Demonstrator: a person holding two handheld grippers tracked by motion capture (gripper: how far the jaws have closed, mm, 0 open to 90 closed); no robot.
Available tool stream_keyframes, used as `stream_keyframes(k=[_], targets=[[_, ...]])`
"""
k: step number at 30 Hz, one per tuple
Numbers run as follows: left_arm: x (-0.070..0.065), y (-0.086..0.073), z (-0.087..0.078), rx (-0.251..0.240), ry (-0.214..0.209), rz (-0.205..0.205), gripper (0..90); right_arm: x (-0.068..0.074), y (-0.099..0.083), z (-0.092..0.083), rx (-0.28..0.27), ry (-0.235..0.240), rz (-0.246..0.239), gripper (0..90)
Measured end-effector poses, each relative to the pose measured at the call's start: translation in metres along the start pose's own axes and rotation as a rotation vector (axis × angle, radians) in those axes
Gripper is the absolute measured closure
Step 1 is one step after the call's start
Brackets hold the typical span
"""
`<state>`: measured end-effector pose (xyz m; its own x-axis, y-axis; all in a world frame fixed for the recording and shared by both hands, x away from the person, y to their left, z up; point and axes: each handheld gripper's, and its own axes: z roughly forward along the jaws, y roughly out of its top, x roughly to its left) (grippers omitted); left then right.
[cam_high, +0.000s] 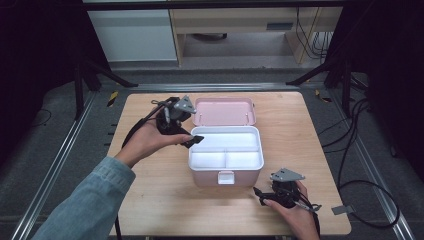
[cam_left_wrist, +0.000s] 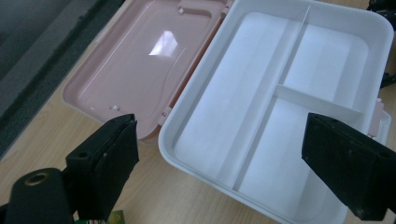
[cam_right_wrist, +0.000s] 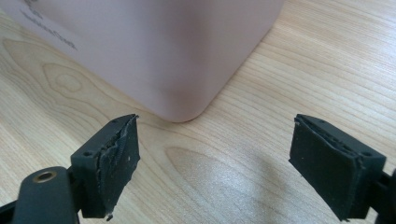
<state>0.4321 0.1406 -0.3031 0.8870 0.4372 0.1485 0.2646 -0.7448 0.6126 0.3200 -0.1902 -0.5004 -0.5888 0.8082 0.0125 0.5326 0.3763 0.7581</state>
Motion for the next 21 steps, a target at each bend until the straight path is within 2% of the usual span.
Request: stream_keyframes(k=[6,9,10,11,13,14,15,21], targets=[[0.003,0.02,0.019,0.041,-0.051,0.046,15.8,0.0,-0.001,0.001,0.007,0.005,-0.005,16.8],[0.001,0.026,0.029,0.074,-0.075,0.085,21.9,-0.001,-0.001,0.001,0.012,0.004,-0.002,17.4],[0.0,0.029,0.035,0.097,-0.099,0.103,26.1,-0.003,-0.002,0.001,0.012,0.005,0.004,18.0],[0.0,0.029,0.035,0.097,-0.099,0.103,29.2,-0.003,-0.002,0.001,0.012,0.005,0.004,18.0],[-0.002,0.032,0.041,0.126,-0.105,0.133,31.7,-0.004,-0.003,0.0,0.013,-0.001,0.008,18.5],[-0.004,0.034,0.048,0.155,-0.123,0.155,35.1,-0.005,-0.004,-0.002,0.013,-0.003,0.011,19.0],[-0.004,0.034,0.048,0.155,-0.123,0.155,37.9,-0.006,-0.004,-0.002,0.011,-0.005,0.013,19.1],[-0.014,0.037,0.069,0.227,-0.172,0.218,48.7,-0.005,-0.005,-0.004,0.011,-0.004,0.012,20.2]])
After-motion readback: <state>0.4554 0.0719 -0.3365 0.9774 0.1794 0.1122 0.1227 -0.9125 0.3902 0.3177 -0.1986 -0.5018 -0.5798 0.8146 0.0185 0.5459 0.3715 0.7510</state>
